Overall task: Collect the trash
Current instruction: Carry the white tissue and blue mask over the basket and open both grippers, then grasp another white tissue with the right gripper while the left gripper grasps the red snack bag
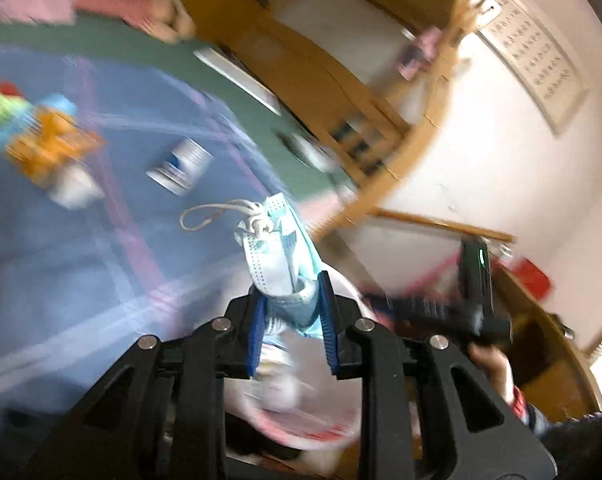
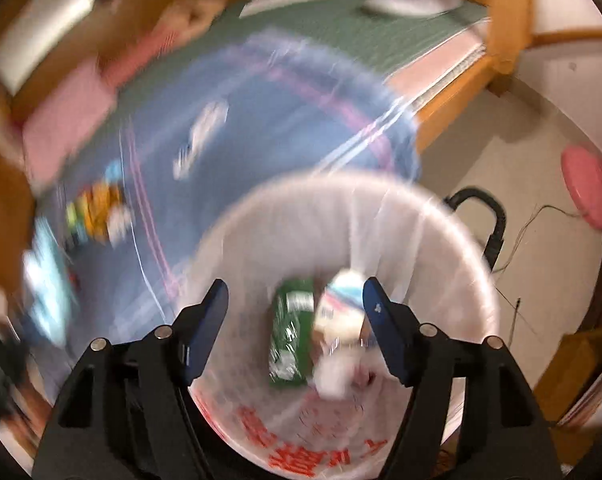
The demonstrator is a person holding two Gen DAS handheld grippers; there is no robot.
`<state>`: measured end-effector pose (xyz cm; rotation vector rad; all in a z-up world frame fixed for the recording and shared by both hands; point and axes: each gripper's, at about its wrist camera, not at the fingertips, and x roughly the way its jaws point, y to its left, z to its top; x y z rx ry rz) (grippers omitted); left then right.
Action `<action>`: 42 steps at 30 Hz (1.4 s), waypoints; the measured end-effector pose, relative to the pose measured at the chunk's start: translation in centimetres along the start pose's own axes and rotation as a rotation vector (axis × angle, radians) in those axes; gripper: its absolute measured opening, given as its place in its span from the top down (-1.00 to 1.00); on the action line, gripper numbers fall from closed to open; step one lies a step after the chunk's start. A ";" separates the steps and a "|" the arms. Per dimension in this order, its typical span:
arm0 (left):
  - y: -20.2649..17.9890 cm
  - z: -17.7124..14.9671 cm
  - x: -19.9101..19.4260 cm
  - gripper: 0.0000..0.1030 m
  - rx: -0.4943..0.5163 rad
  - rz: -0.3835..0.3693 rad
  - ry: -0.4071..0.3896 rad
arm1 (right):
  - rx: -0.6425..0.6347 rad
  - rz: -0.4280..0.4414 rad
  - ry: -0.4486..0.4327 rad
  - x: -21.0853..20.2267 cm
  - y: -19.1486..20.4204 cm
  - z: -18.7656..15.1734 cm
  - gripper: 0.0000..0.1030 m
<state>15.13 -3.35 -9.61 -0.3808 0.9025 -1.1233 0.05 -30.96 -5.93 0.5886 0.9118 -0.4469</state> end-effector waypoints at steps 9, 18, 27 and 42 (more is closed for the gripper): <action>-4.6 -4.7 7.4 -0.69 0.154 0.031 0.195 | 0.061 0.006 -0.025 -0.4 -1.9 0.8 -0.42; 1.4 1.1 -5.4 -0.85 0.004 0.440 -0.367 | 0.032 0.027 0.015 2.3 0.5 0.2 -0.42; 18.1 7.4 -15.5 -0.85 -0.443 1.016 -0.412 | -0.125 0.172 0.047 5.7 10.2 1.9 -0.42; 24.0 5.2 -14.0 -0.70 -0.548 1.027 -0.299 | -0.444 0.124 0.131 22.6 29.6 0.8 -0.40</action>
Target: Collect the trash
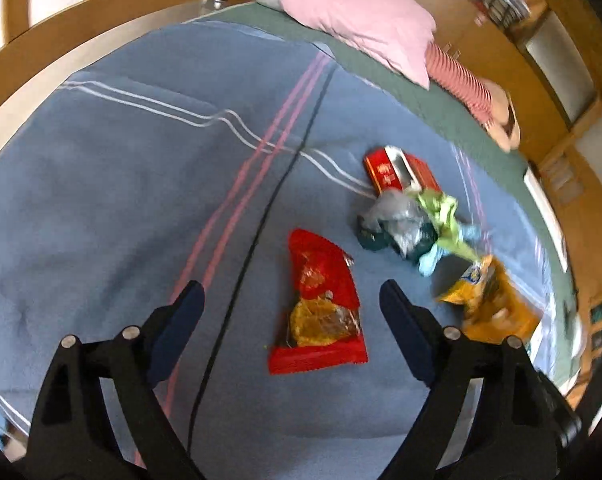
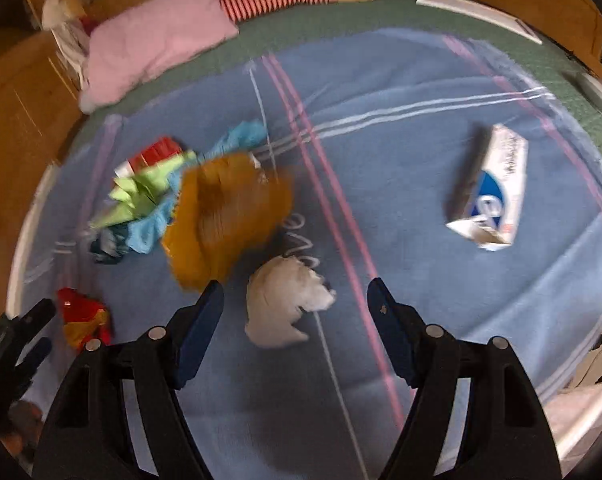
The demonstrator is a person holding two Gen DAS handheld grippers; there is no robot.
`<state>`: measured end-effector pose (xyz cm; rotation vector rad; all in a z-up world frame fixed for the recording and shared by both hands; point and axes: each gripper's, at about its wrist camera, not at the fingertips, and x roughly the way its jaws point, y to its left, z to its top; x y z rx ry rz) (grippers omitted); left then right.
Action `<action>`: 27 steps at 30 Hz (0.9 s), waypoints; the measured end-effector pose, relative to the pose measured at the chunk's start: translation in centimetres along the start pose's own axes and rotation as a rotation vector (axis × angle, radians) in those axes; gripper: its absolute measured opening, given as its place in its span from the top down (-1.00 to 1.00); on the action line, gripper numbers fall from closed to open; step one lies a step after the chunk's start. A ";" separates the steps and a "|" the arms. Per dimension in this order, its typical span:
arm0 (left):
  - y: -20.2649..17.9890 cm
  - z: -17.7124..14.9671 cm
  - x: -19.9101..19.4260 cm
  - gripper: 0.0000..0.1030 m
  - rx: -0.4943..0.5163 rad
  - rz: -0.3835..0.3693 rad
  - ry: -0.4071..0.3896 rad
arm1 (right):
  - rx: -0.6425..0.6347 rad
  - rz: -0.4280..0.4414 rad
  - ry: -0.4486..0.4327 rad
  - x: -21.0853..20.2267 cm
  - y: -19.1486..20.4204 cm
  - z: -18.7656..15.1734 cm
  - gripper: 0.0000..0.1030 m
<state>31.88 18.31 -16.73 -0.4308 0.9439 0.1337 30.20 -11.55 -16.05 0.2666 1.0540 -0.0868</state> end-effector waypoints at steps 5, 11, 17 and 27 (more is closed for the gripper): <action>-1.6 -0.9 1.5 -0.32 0.067 0.024 0.019 | -0.058 0.007 0.065 1.6 0.6 -1.1 0.56; -2.2 -1.9 3.0 0.65 0.133 0.041 0.057 | 0.029 0.081 0.011 -3.0 0.2 -4.1 0.61; -1.4 -2.7 -1.5 0.78 0.110 -0.045 0.010 | 0.038 0.117 -0.097 -7.9 2.5 -7.9 0.61; -1.5 -5.3 -10.0 0.78 0.169 -0.003 -0.213 | -0.127 0.038 -0.274 -13.3 5.9 -10.0 0.61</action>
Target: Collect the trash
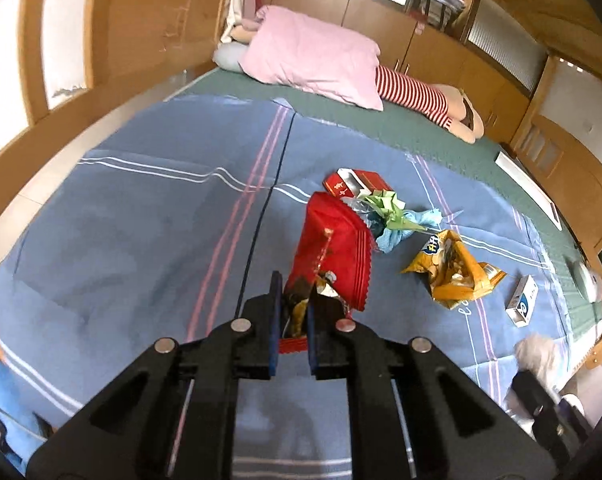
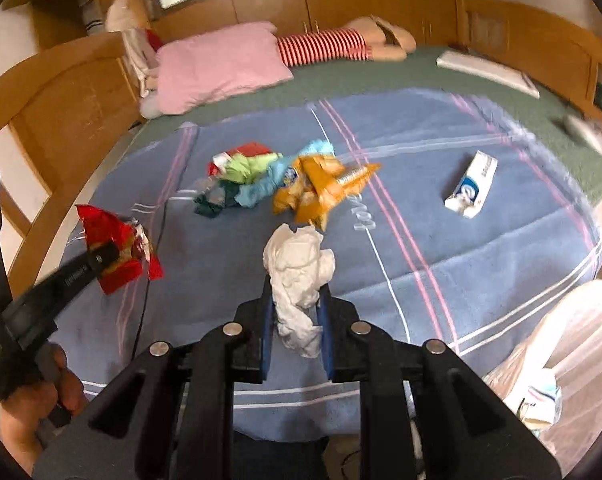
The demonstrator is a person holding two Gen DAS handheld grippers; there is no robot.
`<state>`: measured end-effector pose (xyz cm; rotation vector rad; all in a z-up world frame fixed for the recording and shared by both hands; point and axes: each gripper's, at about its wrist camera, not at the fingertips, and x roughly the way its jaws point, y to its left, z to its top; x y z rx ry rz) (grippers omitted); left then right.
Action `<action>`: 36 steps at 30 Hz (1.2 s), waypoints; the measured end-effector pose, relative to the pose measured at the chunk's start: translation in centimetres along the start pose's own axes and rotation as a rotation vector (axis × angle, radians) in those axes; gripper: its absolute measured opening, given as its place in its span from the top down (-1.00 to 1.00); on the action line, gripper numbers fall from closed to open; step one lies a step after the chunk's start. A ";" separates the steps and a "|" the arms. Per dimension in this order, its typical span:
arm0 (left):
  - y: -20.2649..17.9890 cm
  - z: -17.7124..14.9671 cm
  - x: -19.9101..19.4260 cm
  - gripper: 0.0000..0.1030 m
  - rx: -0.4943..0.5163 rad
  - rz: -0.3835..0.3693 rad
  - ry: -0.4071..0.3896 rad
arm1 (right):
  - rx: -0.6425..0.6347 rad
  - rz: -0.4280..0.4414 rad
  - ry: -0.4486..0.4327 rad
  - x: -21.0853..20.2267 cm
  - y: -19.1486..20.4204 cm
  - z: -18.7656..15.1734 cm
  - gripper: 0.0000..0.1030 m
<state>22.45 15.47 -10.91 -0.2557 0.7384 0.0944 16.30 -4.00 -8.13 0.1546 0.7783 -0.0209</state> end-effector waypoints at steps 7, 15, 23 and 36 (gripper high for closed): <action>0.4 0.3 -2.6 0.78 -0.017 -0.004 -0.057 | -0.046 -0.021 0.018 0.5 0.9 -0.3 0.61; 1.4 0.8 -2.6 0.78 -0.039 0.004 -0.048 | -0.054 -0.047 0.025 0.4 1.3 -0.4 0.61; 1.4 0.8 -2.8 0.78 -0.042 -0.001 -0.057 | -0.057 -0.056 0.022 0.4 1.4 -0.5 0.61; 1.1 0.7 -2.5 0.78 -0.026 0.000 -0.049 | -0.035 -0.047 0.029 0.5 1.1 -0.4 0.61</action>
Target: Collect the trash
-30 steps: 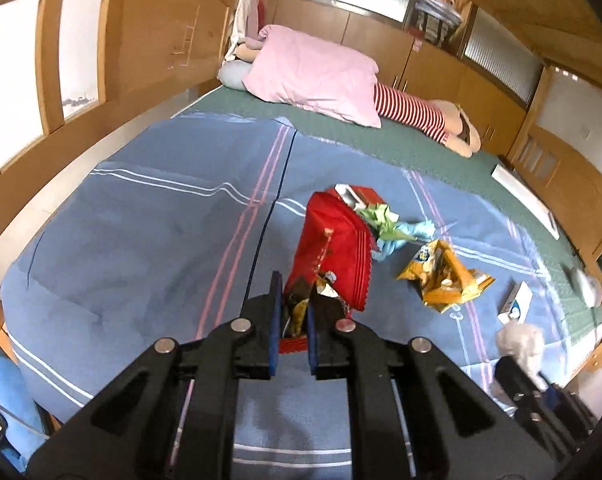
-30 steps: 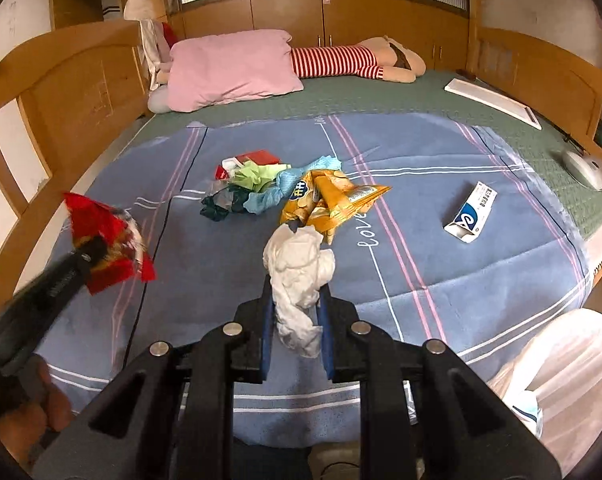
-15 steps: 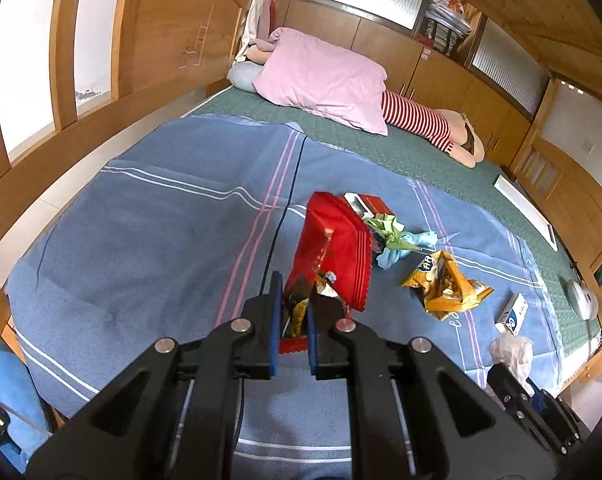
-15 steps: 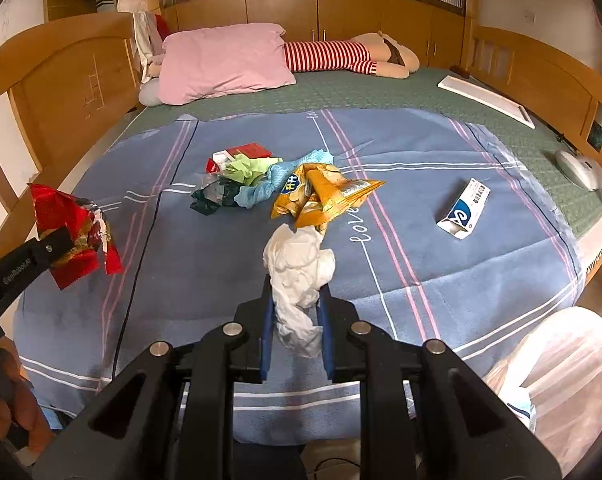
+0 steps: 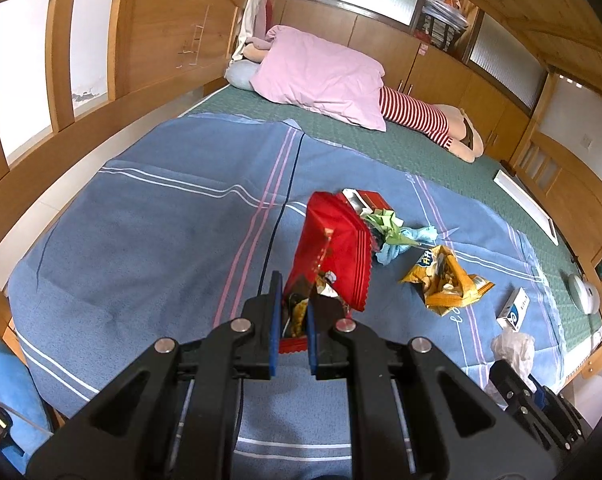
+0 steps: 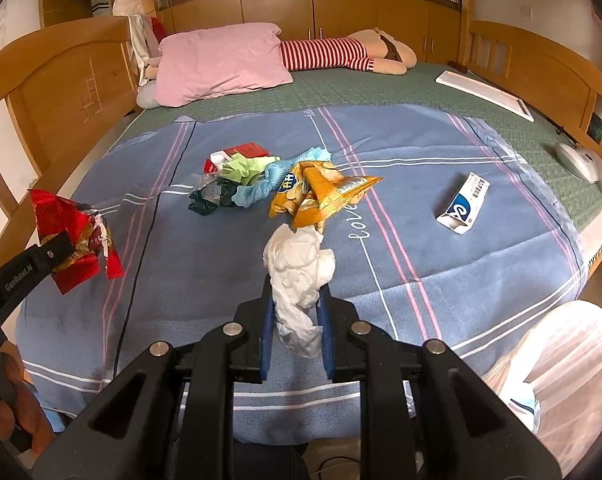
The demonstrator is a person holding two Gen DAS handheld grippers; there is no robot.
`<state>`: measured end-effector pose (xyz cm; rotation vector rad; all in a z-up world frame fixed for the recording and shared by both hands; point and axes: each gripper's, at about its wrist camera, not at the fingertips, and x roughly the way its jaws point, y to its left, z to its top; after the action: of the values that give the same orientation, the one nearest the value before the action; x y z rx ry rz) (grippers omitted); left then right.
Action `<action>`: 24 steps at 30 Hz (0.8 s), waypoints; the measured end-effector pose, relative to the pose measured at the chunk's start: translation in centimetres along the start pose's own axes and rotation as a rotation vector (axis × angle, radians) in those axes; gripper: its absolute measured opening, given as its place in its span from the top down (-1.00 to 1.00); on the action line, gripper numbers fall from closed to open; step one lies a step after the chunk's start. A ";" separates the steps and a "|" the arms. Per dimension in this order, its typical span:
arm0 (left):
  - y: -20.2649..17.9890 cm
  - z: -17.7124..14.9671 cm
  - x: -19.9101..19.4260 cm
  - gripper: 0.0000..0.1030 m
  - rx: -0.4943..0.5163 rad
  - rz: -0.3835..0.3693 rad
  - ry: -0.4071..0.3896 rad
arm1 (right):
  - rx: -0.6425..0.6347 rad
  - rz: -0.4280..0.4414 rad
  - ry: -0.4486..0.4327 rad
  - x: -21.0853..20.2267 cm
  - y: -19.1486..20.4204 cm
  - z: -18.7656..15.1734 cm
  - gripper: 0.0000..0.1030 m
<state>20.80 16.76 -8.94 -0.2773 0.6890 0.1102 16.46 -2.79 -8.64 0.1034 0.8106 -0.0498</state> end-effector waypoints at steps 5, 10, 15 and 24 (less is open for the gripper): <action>0.0 0.0 0.0 0.78 0.003 0.000 0.001 | 0.003 0.001 0.000 0.0 0.0 0.0 0.61; 0.0 0.0 0.0 0.78 0.003 0.000 0.001 | 0.004 0.001 0.000 0.0 0.0 0.0 0.61; -0.1 0.0 0.0 0.78 0.002 0.001 0.001 | 0.009 0.004 0.003 0.1 0.0 -0.1 0.61; -0.2 0.0 -0.2 0.78 0.012 -0.018 -0.009 | 0.043 0.015 0.005 0.2 -0.6 -0.1 0.61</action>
<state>20.71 16.52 -8.77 -0.2710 0.6780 0.0902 16.44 -3.35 -8.90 0.1500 0.8143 -0.0531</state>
